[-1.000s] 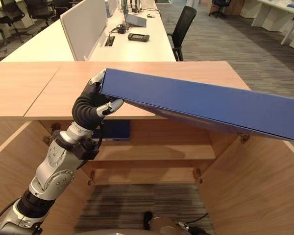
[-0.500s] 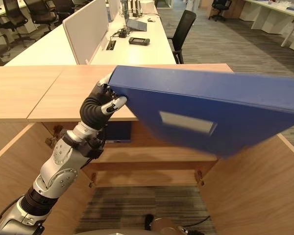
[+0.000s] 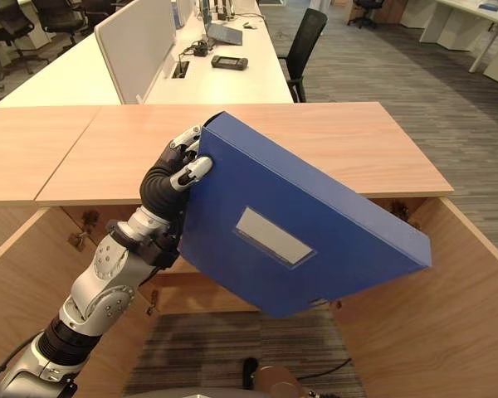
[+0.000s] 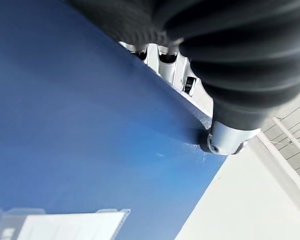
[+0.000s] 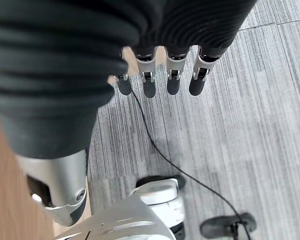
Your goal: Put the empty folder in the office cabinet
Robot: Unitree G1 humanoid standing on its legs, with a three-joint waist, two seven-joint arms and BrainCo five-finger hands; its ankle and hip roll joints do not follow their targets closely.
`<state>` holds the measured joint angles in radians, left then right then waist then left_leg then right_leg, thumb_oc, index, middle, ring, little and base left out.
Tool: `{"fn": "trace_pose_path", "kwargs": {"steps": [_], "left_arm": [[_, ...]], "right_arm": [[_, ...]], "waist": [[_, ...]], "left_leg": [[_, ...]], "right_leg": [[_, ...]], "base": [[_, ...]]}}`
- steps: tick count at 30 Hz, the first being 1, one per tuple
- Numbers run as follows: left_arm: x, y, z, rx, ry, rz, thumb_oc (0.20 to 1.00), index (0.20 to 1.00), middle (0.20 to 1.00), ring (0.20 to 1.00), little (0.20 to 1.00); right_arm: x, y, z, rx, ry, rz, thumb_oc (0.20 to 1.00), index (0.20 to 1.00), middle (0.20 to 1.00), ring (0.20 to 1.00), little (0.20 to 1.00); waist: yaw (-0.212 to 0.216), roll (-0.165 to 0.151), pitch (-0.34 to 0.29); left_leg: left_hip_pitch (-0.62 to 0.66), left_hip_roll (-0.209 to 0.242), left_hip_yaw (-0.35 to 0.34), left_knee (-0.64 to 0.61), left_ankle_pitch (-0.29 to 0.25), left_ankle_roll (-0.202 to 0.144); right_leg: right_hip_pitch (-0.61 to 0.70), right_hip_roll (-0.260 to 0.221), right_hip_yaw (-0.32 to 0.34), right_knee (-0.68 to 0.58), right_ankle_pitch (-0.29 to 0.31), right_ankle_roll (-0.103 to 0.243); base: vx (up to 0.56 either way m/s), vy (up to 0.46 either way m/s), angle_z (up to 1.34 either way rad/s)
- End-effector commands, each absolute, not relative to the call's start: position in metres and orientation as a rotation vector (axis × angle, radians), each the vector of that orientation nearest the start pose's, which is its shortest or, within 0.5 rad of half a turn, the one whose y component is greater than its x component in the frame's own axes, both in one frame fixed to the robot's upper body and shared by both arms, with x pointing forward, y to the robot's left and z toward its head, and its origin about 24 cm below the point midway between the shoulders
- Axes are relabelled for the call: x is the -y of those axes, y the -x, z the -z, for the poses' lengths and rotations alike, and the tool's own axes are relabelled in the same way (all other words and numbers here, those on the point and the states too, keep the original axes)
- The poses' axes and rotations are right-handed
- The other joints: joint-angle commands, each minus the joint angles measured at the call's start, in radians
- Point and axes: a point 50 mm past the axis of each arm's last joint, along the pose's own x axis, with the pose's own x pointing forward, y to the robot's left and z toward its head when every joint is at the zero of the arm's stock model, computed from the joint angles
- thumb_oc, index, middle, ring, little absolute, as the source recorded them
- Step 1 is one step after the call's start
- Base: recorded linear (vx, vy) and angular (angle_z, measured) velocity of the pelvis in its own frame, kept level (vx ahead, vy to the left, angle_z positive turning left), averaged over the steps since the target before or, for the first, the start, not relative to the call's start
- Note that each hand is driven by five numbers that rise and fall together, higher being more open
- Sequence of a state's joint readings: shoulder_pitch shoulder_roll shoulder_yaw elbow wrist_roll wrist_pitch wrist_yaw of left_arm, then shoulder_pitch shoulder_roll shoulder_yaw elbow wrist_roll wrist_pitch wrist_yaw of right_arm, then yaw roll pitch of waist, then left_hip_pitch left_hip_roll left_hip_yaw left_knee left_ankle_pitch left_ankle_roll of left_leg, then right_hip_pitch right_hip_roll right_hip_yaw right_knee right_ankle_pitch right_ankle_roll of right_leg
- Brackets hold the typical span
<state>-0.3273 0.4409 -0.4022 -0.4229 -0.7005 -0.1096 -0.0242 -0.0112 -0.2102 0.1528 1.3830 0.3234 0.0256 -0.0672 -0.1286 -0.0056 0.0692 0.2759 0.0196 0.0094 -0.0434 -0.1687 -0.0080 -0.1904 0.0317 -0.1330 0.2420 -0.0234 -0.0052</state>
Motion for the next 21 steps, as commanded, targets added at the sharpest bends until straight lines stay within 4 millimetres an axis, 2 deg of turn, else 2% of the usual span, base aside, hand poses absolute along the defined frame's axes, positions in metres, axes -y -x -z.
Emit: {"fn": "trace_pose_path", "kwargs": {"steps": [1, 7, 10, 13, 14, 15, 16, 19, 21], "left_arm": [[-0.091, -0.239, -0.221, 0.684, 0.333, 0.721, 0.2, 0.2, 0.2, 0.2, 0.2], [-0.093, -0.241, -0.217, 0.669, 0.307, 0.698, 0.2, 0.2, 0.2, 0.2, 0.2], [-0.101, -0.246, -0.206, 0.631, 0.25, 0.635, 0.2, 0.2, 0.2, 0.2, 0.2], [-0.114, -0.247, -0.188, 0.564, 0.173, 0.576, 0.2, 0.2, 0.2, 0.2, 0.2], [-0.116, -0.245, -0.184, 0.557, 0.171, 0.563, 0.2, 0.2, 0.2, 0.2, 0.2], [-0.116, -0.245, -0.184, 0.557, 0.171, 0.562, 0.2, 0.2, 0.2, 0.2, 0.2], [-0.128, -0.244, -0.171, 0.501, 0.144, 0.514, 0.2, 0.2, 0.2, 0.2, 0.2], [-0.154, -0.236, -0.157, 0.454, 0.093, 0.449, 0.2, 0.2, 0.2, 0.2, 0.2], [-0.165, -0.231, -0.149, 0.423, 0.072, 0.413, 0.2, 0.2, 0.2, 0.2, 0.2]], "right_arm": [[0.222, -0.048, 0.173, -1.412, 0.084, 0.254, 1.0, 1.0, 1.0, 1.0, 1.0], [0.222, -0.05, 0.173, -1.407, 0.08, 0.253, 1.0, 1.0, 1.0, 1.0, 1.0], [0.223, -0.054, 0.173, -1.395, 0.09, 0.239, 1.0, 1.0, 1.0, 1.0, 1.0], [0.218, -0.066, 0.171, -1.334, 0.073, 0.236, 1.0, 1.0, 1.0, 1.0, 1.0], [0.216, -0.08, 0.169, -1.304, 0.094, 0.215, 1.0, 1.0, 1.0, 1.0, 1.0], [0.216, -0.08, 0.169, -1.304, 0.094, 0.214, 1.0, 1.0, 1.0, 1.0, 1.0], [0.205, -0.1, 0.166, -1.207, 0.089, 0.175, 1.0, 1.0, 1.0, 1.0, 1.0], [0.22, -0.098, 0.158, -1.122, 0.088, 0.109, 1.0, 1.0, 1.0, 1.0, 1.0], [0.235, -0.099, 0.149, -1.045, 0.088, 0.124, 1.0, 1.0, 1.0, 1.0, 1.0]], "waist": [[0.001, -0.061, -0.027], [0.003, -0.06, -0.025], [0.006, -0.059, -0.023], [0.011, -0.056, -0.021], [0.016, -0.056, -0.02], [0.015, -0.055, -0.02], [0.022, -0.05, -0.018], [0.008, -0.062, -0.009], [0.001, -0.058, -0.008]], "left_leg": [[0.098, -0.09, -0.01, -0.044, -0.075, 0.049], [0.098, -0.09, -0.013, -0.044, -0.076, 0.051], [0.098, -0.09, -0.013, -0.044, -0.078, 0.051], [0.1, -0.09, -0.015, -0.044, -0.079, 0.052], [0.1, -0.091, -0.016, -0.044, -0.079, 0.053], [0.1, -0.09, -0.015, -0.044, -0.079, 0.053], [0.101, -0.09, -0.017, -0.044, -0.078, 0.053], [0.095, -0.098, -0.006, -0.044, -0.071, 0.051], [0.098, -0.093, 0.001, -0.044, -0.078, 0.051]], "right_leg": [[0.028, -0.063, 0.005, -0.329, 0.278, 0.164], [0.028, -0.062, 0.005, -0.329, 0.277, 0.164], [0.028, -0.063, 0.005, -0.329, 0.276, 0.163], [0.031, -0.064, 0.004, -0.329, 0.275, 0.163], [0.031, -0.064, 0.004, -0.329, 0.276, 0.163], [0.031, -0.064, 0.004, -0.329, 0.276, 0.163], [0.032, -0.065, 0.003, -0.329, 0.275, 0.162], [0.023, -0.067, 0.012, -0.329, 0.28, 0.162], [0.025, -0.059, 0.014, -0.329, 0.278, 0.164]], "base": [[0.0, 0.0, 0.0], [0.0, 0.0, 0.0], [0.0, 0.0, 0.0], [0.0, 0.0, 0.0], [0.0, 0.0, 0.0], [0.0, 0.0, 0.0], [0.0, 0.0, 0.0], [-0.04, 0.002, -0.01], [-0.01, 0.003, -0.08]]}}
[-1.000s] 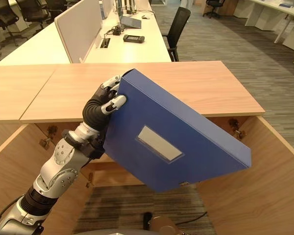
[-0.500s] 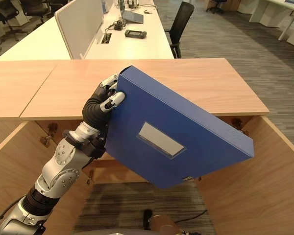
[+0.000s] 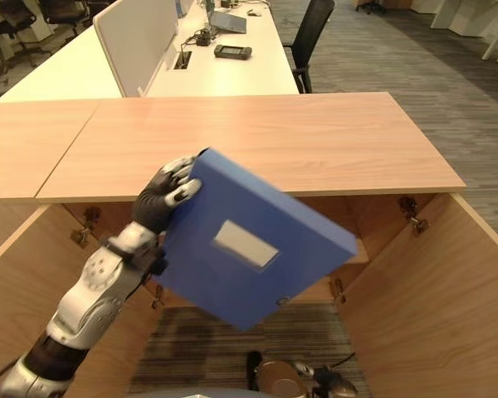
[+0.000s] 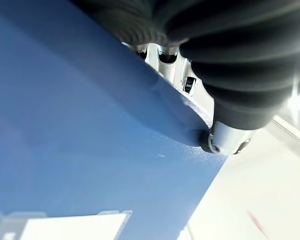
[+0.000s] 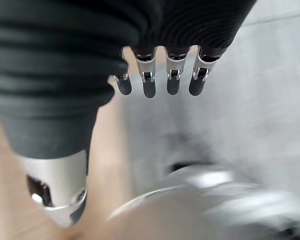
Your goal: Put the empty folder in the office cabinet
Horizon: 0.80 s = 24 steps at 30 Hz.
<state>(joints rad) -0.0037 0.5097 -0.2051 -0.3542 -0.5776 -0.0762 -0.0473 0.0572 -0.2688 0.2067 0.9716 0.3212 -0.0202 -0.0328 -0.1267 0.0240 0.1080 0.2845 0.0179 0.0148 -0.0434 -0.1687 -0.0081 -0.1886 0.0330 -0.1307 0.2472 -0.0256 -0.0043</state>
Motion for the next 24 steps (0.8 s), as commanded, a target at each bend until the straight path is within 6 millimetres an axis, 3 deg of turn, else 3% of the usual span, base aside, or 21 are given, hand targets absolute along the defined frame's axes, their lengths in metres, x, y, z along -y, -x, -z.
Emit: {"fn": "trace_pose_path", "kwargs": {"steps": [1, 4, 6, 7, 11, 20, 24], "left_arm": [[-0.169, -0.229, -0.144, 0.407, 0.069, 0.398, 0.2, 0.2, 0.2, 0.2, 0.2], [-0.185, -0.222, -0.134, 0.368, 0.031, 0.329, 0.2, 0.2, 0.2, 0.2, 0.2], [-0.19, -0.219, -0.13, 0.352, 0.015, 0.307, 0.2, 0.2, 0.2, 0.2, 0.2], [-0.199, -0.215, -0.128, 0.34, -0.018, 0.272, 0.2, 0.2, 0.2, 0.2, 0.2], [-0.206, -0.214, -0.125, 0.332, -0.06, 0.23, 0.2, 0.2, 0.2, 0.2, 0.2], [-0.208, -0.218, -0.125, 0.347, -0.109, 0.2, 0.2, 0.2, 0.2, 0.2, 0.2], [-0.199, -0.225, -0.129, 0.384, -0.156, 0.224, 0.2, 0.2, 0.2, 0.2, 0.2]], "right_arm": [[0.242, -0.101, 0.145, -1.021, 0.1, 0.123, 1.0, 1.0, 1.0, 1.0, 1.0], [0.261, -0.115, 0.125, -0.908, 0.184, 0.095, 1.0, 1.0, 1.0, 1.0, 1.0], [0.268, -0.116, 0.117, -0.876, 0.222, 0.085, 1.0, 1.0, 1.0, 1.0, 1.0], [0.278, -0.119, 0.101, -0.815, 0.283, 0.067, 1.0, 1.0, 1.0, 1.0, 1.0], [0.289, -0.116, 0.088, -0.779, 0.295, 0.07, 1.0, 1.0, 1.0, 1.0, 1.0], [0.29, -0.132, 0.072, -0.703, 0.317, -0.024, 1.0, 1.0, 1.0, 1.0, 1.0], [0.265, -0.157, 0.058, -0.594, 0.183, -0.182, 1.0, 1.0, 1.0, 1.0, 1.0]], "waist": [[-0.003, -0.087, -0.049], [-0.008, -0.086, -0.048], [-0.011, -0.087, -0.049], [-0.016, -0.087, -0.05], [-0.018, -0.079, -0.051], [-0.014, -0.085, -0.045], [-0.009, -0.092, -0.045]], "left_leg": [[0.09, -0.092, -0.003, -0.044, -0.079, 0.052], [0.089, -0.092, 0.001, -0.044, -0.08, 0.053], [0.087, -0.093, 0.002, -0.044, -0.079, 0.054], [0.086, -0.093, 0.005, -0.044, -0.08, 0.055], [0.091, -0.083, 0.01, -0.044, -0.089, 0.057], [0.092, -0.084, 0.014, -0.044, -0.087, 0.057], [0.092, -0.089, 0.016, -0.044, -0.082, 0.055]], "right_leg": [[0.023, -0.06, 0.013, -0.334, 0.282, 0.164], [0.02, -0.055, 0.015, -0.334, 0.284, 0.164], [0.017, -0.055, 0.015, -0.334, 0.284, 0.164], [0.016, -0.053, 0.018, -0.334, 0.284, 0.164], [0.018, -0.039, 0.018, -0.334, 0.278, 0.166], [0.019, -0.037, 0.021, -0.334, 0.278, 0.168], [0.018, -0.04, 0.02, -0.334, 0.28, 0.17]], "base": [[-0.01, -0.008, -0.09], [0.0, -0.002, -0.03], [-0.01, -0.001, -0.09], [-0.01, 0.0, -0.07], [0.03, 0.005, -0.1], [0.0, -0.002, -0.01], [0.0, -0.003, -0.02]]}}
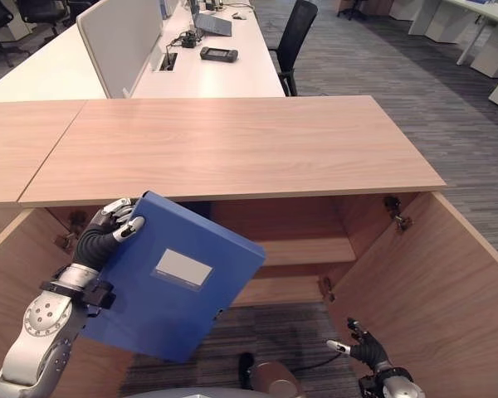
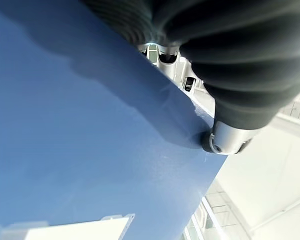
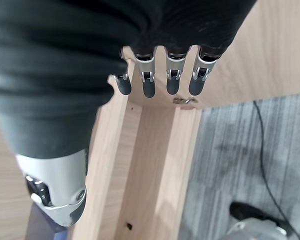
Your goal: Put the empty folder in the office cabinet
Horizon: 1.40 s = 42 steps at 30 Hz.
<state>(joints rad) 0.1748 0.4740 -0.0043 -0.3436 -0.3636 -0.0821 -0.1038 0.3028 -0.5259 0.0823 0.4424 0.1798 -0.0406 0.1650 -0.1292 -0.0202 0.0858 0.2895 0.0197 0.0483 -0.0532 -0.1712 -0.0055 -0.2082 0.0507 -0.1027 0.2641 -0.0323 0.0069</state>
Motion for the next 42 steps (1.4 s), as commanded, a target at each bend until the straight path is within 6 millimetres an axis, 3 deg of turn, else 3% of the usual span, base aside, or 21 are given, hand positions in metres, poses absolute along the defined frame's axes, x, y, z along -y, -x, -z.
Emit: {"fn": "trace_pose_path", "kwargs": {"steps": [1, 3, 5, 11, 14, 19, 20, 23, 30, 32, 35, 37, 39, 40, 41, 42], "left_arm": [[-0.199, -0.225, -0.129, 0.385, -0.155, 0.224, 0.2, 0.2, 0.2, 0.2, 0.2], [-0.192, -0.23, -0.131, 0.399, -0.169, 0.254, 0.2, 0.2, 0.2, 0.2, 0.2], [-0.188, -0.231, -0.131, 0.4, -0.163, 0.269, 0.2, 0.2, 0.2, 0.2, 0.2], [-0.159, -0.237, -0.137, 0.45, -0.082, 0.365, 0.2, 0.2, 0.2, 0.2, 0.2], [-0.155, -0.239, -0.138, 0.457, -0.069, 0.376, 0.2, 0.2, 0.2, 0.2, 0.2], [-0.135, -0.244, -0.137, 0.449, 0.048, 0.439, 0.2, 0.2, 0.2, 0.2, 0.2], [-0.133, -0.244, -0.137, 0.446, 0.062, 0.446, 0.2, 0.2, 0.2, 0.2, 0.2], [-0.13, -0.245, -0.139, 0.45, 0.074, 0.453, 0.2, 0.2, 0.2, 0.2, 0.2], [-0.125, -0.249, -0.142, 0.469, 0.067, 0.451, 0.2, 0.2, 0.2, 0.2, 0.2], [-0.125, -0.249, -0.142, 0.47, 0.067, 0.447, 0.2, 0.2, 0.2, 0.2, 0.2], [-0.13, -0.249, -0.142, 0.471, 0.059, 0.432, 0.2, 0.2, 0.2, 0.2, 0.2], [-0.138, -0.247, -0.139, 0.46, 0.038, 0.414, 0.2, 0.2, 0.2, 0.2, 0.2], [-0.142, -0.247, -0.138, 0.452, 0.029, 0.407, 0.2, 0.2, 0.2, 0.2, 0.2], [-0.147, -0.246, -0.137, 0.445, 0.018, 0.395, 0.2, 0.2, 0.2, 0.2, 0.2], [-0.151, -0.246, -0.136, 0.439, 0.013, 0.378, 0.2, 0.2, 0.2, 0.2, 0.2], [-0.152, -0.246, -0.136, 0.439, 0.013, 0.374, 0.2, 0.2, 0.2, 0.2, 0.2]], "right_arm": [[0.265, -0.157, 0.058, -0.594, 0.183, -0.182, 1.0, 1.0, 1.0, 1.0, 1.0], [0.248, -0.162, 0.053, -0.572, 0.123, -0.296, 1.0, 1.0, 1.0, 1.0, 1.0], [0.242, -0.163, 0.053, -0.57, 0.117, -0.326, 1.0, 1.0, 1.0, 1.0, 1.0], [0.178, -0.192, 0.047, -0.449, -0.139, -0.443, 1.0, 1.0, 1.0, 1.0, 1.0], [0.168, -0.198, 0.045, -0.428, -0.167, -0.462, 1.0, 1.0, 1.0, 1.0, 1.0], [0.133, -0.217, 0.04, -0.376, -0.299, -0.469, 1.0, 1.0, 1.0, 1.0, 1.0], [0.13, -0.219, 0.042, -0.381, -0.302, -0.463, 1.0, 1.0, 1.0, 1.0, 1.0], [0.123, -0.228, 0.039, -0.369, -0.298, -0.464, 1.0, 1.0, 1.0, 1.0, 1.0], [0.089, -0.233, 0.008, -0.255, -0.378, -0.639, 1.0, 1.0, 1.0, 1.0, 1.0], [0.089, -0.232, 0.007, -0.252, -0.369, -0.649, 1.0, 1.0, 1.0, 1.0, 1.0], [0.105, -0.227, 0.018, -0.295, -0.308, -0.614, 1.0, 1.0, 1.0, 1.0, 1.0], [0.142, -0.209, 0.047, -0.426, -0.202, -0.492, 1.0, 1.0, 1.0, 1.0, 1.0], [0.164, -0.198, 0.063, -0.507, -0.133, -0.421, 1.0, 1.0, 1.0, 1.0, 1.0], [0.191, -0.185, 0.078, -0.594, -0.053, -0.337, 1.0, 1.0, 1.0, 1.0, 1.0], [0.217, -0.176, 0.087, -0.661, 0.014, -0.244, 1.0, 1.0, 1.0, 1.0, 1.0], [0.225, -0.175, 0.089, -0.675, 0.018, -0.208, 1.0, 1.0, 1.0, 1.0, 1.0]], "waist": [[-0.007, -0.046, -0.022], [-0.002, -0.048, -0.022], [-0.001, -0.048, -0.022], [0.013, -0.053, -0.026], [0.016, -0.062, -0.025], [0.031, -0.06, -0.028], [0.033, -0.051, -0.029], [0.037, -0.061, -0.027], [0.047, -0.068, -0.021], [0.046, -0.068, -0.021], [0.044, -0.07, -0.023], [0.036, -0.073, -0.026], [0.035, -0.065, -0.028], [0.031, -0.075, -0.027], [0.031, -0.07, -0.028], [0.031, -0.07, -0.027]], "left_leg": [[0.088, -0.089, -0.017, -0.034, -0.081, 0.052], [0.088, -0.089, -0.016, -0.034, -0.081, 0.051], [0.089, -0.089, -0.016, -0.034, -0.081, 0.051], [0.087, -0.09, -0.018, -0.034, -0.076, 0.05], [0.083, -0.097, -0.019, -0.034, -0.067, 0.049], [0.085, -0.095, -0.023, -0.034, -0.065, 0.047], [0.091, -0.086, -0.021, -0.034, -0.075, 0.048], [0.085, -0.094, -0.024, -0.034, -0.063, 0.047], [0.083, -0.096, -0.018, -0.034, -0.06, 0.044], [0.083, -0.096, -0.017, -0.034, -0.06, 0.044], [0.083, -0.094, -0.014, -0.034, -0.06, 0.042], [0.081, -0.093, -0.017, -0.034, -0.061, 0.042], [0.086, -0.084, -0.018, -0.034, -0.072, 0.043], [0.08, -0.09, -0.022, -0.034, -0.063, 0.042], [0.083, -0.083, -0.023, -0.034, -0.072, 0.044], [0.082, -0.083, -0.024, -0.034, -0.072, 0.044]], "right_leg": [[0.039, -0.056, -0.008, -0.351, 0.286, 0.159], [0.041, -0.056, -0.01, -0.351, 0.286, 0.159], [0.042, -0.057, -0.011, -0.351, 0.286, 0.159], [0.039, -0.06, -0.016, -0.351, 0.291, 0.159], [0.036, -0.068, -0.017, -0.351, 0.299, 0.157], [0.043, -0.072, -0.023, -0.351, 0.296, 0.154], [0.048, -0.063, -0.025, -0.351, 0.289, 0.156], [0.044, -0.073, -0.026, -0.351, 0.296, 0.153], [0.043, -0.079, -0.039, -0.351, 0.299, 0.155], [0.043, -0.079, -0.04, -0.351, 0.298, 0.156], [0.042, -0.081, -0.044, -0.351, 0.297, 0.157], [0.044, -0.082, -0.042, -0.351, 0.294, 0.156], [0.049, -0.073, -0.042, -0.351, 0.286, 0.158], [0.047, -0.081, -0.041, -0.351, 0.293, 0.155], [0.049, -0.073, -0.039, -0.351, 0.286, 0.157], [0.049, -0.073, -0.039, -0.351, 0.286, 0.157]], "base": [[0.0, 0.0, 0.0], [0.0, 0.0, 0.0], [0.0, 0.0, 0.0], [0.0, 0.0, 0.0], [0.0, 0.0, 0.0], [0.0, -0.006, 0.03], [0.0, -0.004, 0.03], [-0.01, -0.005, 0.01], [0.0, 0.0, 0.0], [0.0, 0.0, 0.0], [0.01, 0.008, 0.0], [0.0, 0.0, 0.0], [0.0, 0.002, 0.02], [0.04, 0.006, 0.05], [0.01, -0.006, 0.05], [0.0, -0.007, 0.06]]}}
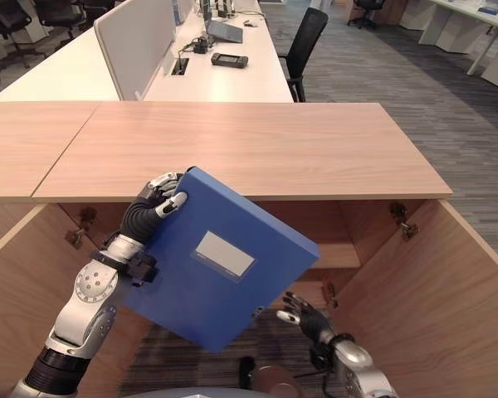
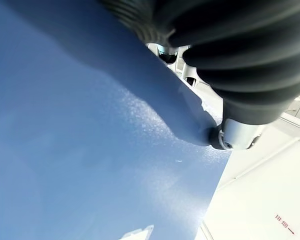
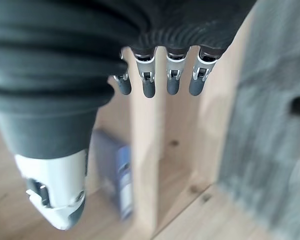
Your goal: Put the empty folder in the office cabinet
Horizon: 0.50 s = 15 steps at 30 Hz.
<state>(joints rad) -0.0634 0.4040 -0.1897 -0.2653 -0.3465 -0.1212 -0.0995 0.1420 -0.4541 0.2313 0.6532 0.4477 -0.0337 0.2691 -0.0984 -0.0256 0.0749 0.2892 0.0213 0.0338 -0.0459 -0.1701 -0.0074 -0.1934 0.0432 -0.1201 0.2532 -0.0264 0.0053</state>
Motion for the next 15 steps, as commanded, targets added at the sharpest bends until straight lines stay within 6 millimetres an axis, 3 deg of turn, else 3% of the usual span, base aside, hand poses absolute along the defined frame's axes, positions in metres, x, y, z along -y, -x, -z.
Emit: {"fn": "trace_pose_path", "kwargs": {"steps": [1, 2, 6, 15], "left_arm": [[-0.156, -0.245, -0.136, 0.439, 0.006, 0.361, 0.2, 0.2, 0.2, 0.2, 0.2], [-0.161, -0.244, -0.136, 0.436, -0.01, 0.346, 0.2, 0.2, 0.2, 0.2, 0.2], [-0.165, -0.244, -0.134, 0.43, -0.022, 0.33, 0.2, 0.2, 0.2, 0.2, 0.2], [-0.17, -0.246, -0.135, 0.432, -0.065, 0.301, 0.2, 0.2, 0.2, 0.2, 0.2]], "right_arm": [[0.242, -0.171, 0.09, -0.696, 0.03, -0.141, 1.0, 1.0, 1.0, 1.0, 1.0], [0.262, -0.166, 0.087, -0.707, 0.044, -0.078, 1.0, 1.0, 1.0, 1.0, 1.0], [0.275, -0.162, 0.084, -0.708, 0.061, -0.038, 1.0, 1.0, 1.0, 1.0, 1.0], [0.281, -0.161, 0.081, -0.716, 0.083, -0.057, 1.0, 1.0, 1.0, 1.0, 1.0]], "waist": [[-0.001, -0.075, -0.014], [-0.004, -0.08, -0.012], [-0.005, -0.084, -0.011], [-0.008, -0.087, -0.008]], "left_leg": [[0.077, -0.094, -0.013, -0.041, -0.065, 0.047], [0.076, -0.097, -0.016, -0.041, -0.066, 0.048], [0.077, -0.098, -0.014, -0.041, -0.068, 0.05], [0.083, -0.099, -0.012, -0.041, -0.074, 0.051]], "right_leg": [[0.029, -0.074, -0.02, -0.34, 0.289, 0.158], [0.028, -0.074, -0.021, -0.34, 0.29, 0.159], [0.028, -0.074, -0.02, -0.34, 0.291, 0.161], [0.027, -0.071, -0.017, -0.34, 0.291, 0.162]], "base": [[-0.03, -0.016, 0.01], [-0.03, -0.014, -0.03], [0.0, -0.002, -0.01], [0.0, 0.0, 0.0]]}}
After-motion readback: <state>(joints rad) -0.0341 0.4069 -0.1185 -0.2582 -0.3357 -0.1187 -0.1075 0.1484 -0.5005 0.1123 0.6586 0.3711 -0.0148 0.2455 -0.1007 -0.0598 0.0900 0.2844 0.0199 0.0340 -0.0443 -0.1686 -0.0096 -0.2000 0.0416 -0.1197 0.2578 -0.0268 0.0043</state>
